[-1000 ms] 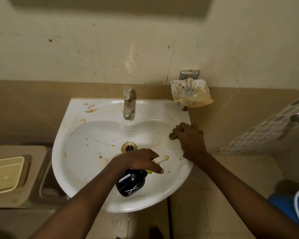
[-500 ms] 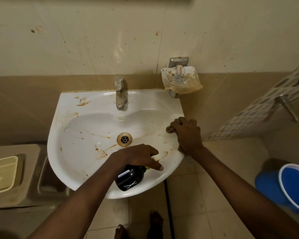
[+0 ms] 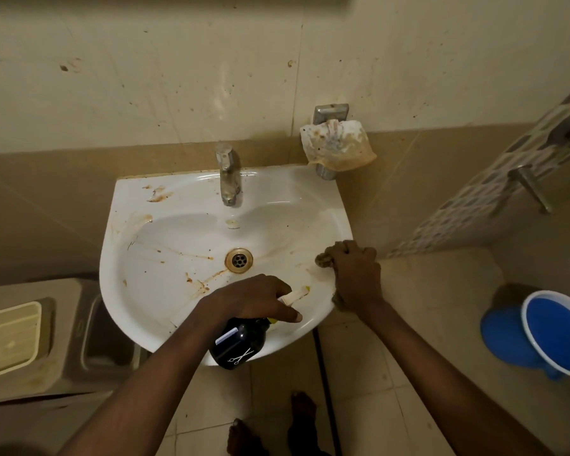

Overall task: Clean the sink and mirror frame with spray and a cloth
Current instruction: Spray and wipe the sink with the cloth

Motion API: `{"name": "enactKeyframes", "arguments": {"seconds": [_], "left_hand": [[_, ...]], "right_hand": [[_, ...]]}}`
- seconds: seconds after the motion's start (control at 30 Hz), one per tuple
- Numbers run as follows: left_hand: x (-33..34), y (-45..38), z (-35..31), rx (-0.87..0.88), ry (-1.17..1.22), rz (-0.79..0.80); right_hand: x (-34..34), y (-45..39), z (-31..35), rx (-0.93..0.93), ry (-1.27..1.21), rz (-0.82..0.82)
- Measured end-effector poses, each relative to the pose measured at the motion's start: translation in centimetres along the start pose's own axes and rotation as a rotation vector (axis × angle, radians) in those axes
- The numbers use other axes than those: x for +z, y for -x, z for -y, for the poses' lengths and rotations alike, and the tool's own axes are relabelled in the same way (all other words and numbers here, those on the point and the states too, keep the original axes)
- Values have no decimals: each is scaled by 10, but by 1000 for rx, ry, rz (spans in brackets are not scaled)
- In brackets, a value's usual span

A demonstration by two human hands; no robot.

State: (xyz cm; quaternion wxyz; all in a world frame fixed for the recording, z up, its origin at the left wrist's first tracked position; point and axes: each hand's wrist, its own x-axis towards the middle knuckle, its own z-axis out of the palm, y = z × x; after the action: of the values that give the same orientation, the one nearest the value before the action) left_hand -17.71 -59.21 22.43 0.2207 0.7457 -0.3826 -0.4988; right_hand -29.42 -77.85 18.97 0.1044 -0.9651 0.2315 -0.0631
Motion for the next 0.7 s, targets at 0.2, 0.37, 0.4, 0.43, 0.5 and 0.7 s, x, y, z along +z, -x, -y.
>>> {"name": "enactKeyframes", "arguments": {"seconds": [0.2, 0.37, 0.4, 0.43, 0.5, 0.7], "left_hand": [[10, 3, -4, -63, -47, 53], [4, 4, -9, -16, -60, 14], [1, 7, -7, -4, -55, 8], [0, 9, -5, -3, -50, 16], [-4, 15, -1, -37, -87, 54], [-9, 23, 3, -105, -131, -18]], "right_hand": [[-6, 8, -2, -3, -19, 44], [-9, -19, 8, -2, 206, 141], [-9, -6, 13, -28, 222, 167], [-10, 10, 19, -47, 215, 204], [-12, 36, 29, -74, 152, 256], [-10, -20, 30, -162, 409, 247]]}}
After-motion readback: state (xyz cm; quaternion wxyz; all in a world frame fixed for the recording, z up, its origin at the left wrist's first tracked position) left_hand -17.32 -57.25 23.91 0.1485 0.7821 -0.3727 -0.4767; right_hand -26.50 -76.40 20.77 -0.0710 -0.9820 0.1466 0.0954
